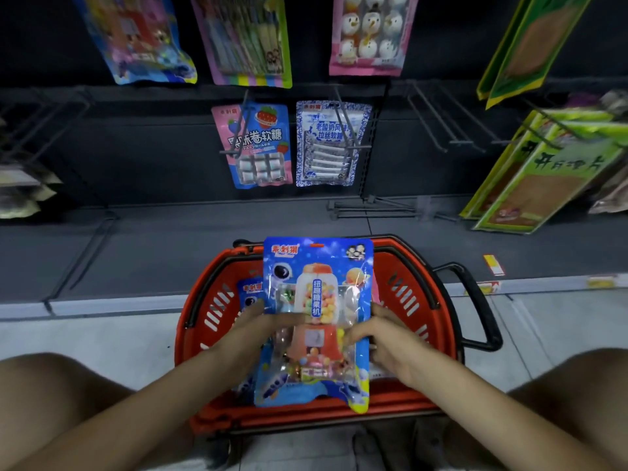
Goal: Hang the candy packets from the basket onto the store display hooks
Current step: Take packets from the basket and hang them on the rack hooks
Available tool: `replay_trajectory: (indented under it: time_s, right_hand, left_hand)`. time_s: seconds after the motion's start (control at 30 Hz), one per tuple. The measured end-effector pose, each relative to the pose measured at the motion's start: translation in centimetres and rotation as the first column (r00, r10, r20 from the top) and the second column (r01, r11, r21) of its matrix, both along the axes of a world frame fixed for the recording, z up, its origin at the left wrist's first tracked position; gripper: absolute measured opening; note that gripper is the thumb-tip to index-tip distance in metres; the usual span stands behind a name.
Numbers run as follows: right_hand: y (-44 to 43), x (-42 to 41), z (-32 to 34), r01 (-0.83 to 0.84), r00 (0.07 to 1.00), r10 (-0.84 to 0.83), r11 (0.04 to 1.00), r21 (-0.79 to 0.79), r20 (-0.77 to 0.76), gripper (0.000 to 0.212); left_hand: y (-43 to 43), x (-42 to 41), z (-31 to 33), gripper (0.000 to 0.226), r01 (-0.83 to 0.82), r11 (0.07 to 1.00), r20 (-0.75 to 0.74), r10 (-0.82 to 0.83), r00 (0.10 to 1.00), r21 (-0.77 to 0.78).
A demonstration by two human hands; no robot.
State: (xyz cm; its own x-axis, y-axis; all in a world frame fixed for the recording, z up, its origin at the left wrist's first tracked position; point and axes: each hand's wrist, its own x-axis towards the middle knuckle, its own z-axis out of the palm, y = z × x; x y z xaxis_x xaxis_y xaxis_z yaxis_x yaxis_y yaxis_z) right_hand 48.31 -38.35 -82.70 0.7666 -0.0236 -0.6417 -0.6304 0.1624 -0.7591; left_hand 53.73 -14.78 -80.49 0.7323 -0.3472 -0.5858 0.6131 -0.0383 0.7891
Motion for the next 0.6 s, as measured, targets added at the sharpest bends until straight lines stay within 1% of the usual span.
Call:
replay_trajectory:
  time_s: [0.07,0.1,0.17,0.23,0.33,0.37,0.43,0.5,0.6]
  right_hand:
    - [-0.2,-0.5,0.8,0.000,0.999,0.000,1.000,0.011,0.054,0.058]
    - [-0.3,-0.6,1.2,0.007,0.996,-0.008,1.000,0.014,0.090,0.054]
    - [-0.2,-0.6,2.1,0.034,0.980,-0.036,0.999,0.017,0.194,0.051]
    - [0.1,-0.5,3.1,0.051,0.953,-0.052,0.999,0.011,0.297,0.049]
    - [0.9,-0.4,5.2,0.052,0.922,-0.038,0.998,-0.026,0.386,0.056]
    - [1.1,-0.3,5.9,0.054,0.909,-0.031,0.998,-0.042,0.416,0.054]
    - [1.5,0.0,7.2,0.074,0.884,-0.029,0.994,-0.078,0.467,0.041]
    - [1.8,0.6,8.5,0.103,0.869,-0.047,0.991,-0.087,0.492,0.034]
    - [2.4,1.8,9.9,0.113,0.865,-0.050,0.989,-0.096,0.500,0.034]
  left_hand:
    - [-0.3,-0.1,1.3,0.053,0.032,0.999,0.097,-0.031,0.995,-0.015]
    - [-0.3,-0.2,1.8,0.047,0.031,0.999,0.149,-0.029,0.988,-0.009]
    - [-0.4,-0.3,3.2,0.042,-0.001,1.000,0.243,0.002,0.970,-0.004]
    - [-0.2,-0.3,4.0,0.041,-0.024,0.999,0.313,0.031,0.949,-0.028]
    - [-0.1,0.0,5.5,0.041,-0.043,0.998,0.376,0.056,0.925,-0.044]
    - [-0.1,0.2,5.9,0.039,-0.055,0.997,0.395,0.073,0.916,-0.055]
    - [-0.1,0.6,6.7,0.037,-0.083,0.994,0.422,0.106,0.900,-0.073]
    - [0.1,1.1,7.6,0.038,-0.088,0.992,0.453,0.119,0.883,-0.088]
    - [1.3,1.4,8.8,0.040,-0.075,0.994,0.491,0.106,0.865,-0.083]
